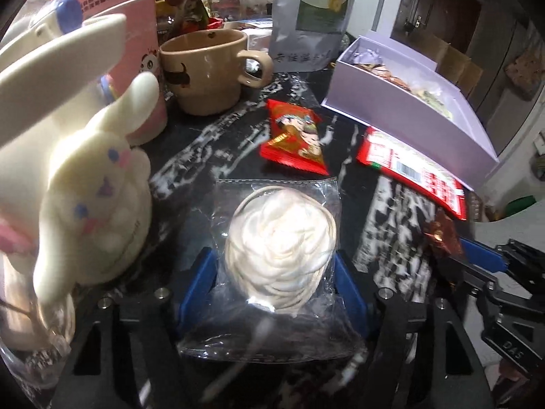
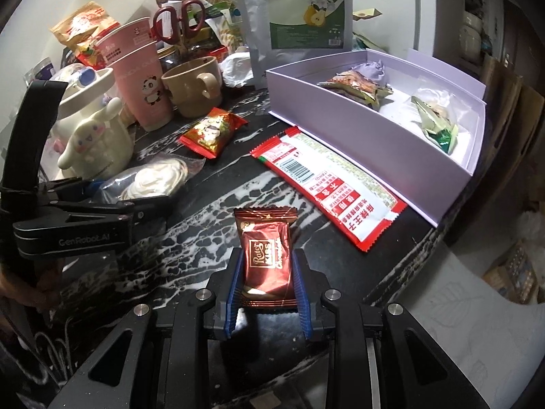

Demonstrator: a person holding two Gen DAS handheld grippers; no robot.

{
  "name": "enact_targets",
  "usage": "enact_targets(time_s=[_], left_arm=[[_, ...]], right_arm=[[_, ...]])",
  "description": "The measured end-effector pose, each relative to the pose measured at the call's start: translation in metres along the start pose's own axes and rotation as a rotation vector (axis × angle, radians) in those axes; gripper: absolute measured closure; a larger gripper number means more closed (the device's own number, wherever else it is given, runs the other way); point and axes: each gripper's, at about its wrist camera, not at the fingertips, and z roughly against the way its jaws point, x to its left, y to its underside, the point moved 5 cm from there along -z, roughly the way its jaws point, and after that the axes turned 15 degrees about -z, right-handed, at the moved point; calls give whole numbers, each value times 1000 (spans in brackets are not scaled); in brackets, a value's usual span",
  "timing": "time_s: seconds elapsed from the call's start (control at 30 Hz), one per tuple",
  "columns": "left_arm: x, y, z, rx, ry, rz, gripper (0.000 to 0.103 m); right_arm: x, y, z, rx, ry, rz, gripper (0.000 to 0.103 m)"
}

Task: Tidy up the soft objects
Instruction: 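Grasp the clear bag of white noodles with the left gripper while right gripper lifts chocolate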

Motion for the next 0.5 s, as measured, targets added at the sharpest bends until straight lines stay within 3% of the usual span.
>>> enact_targets(time_s=[0.37, 0.43, 0.5], left_arm=[[-32, 26, 19, 28, 85, -42, 34], [-38, 27, 18, 33, 63, -83, 34], [-45, 28, 14, 44, 13, -148, 25]], right_arm=[[-7, 12, 8, 5, 7, -15, 75], [-9, 15, 8, 11, 6, -23, 75], [-10, 17, 9, 8, 5, -25, 75]])
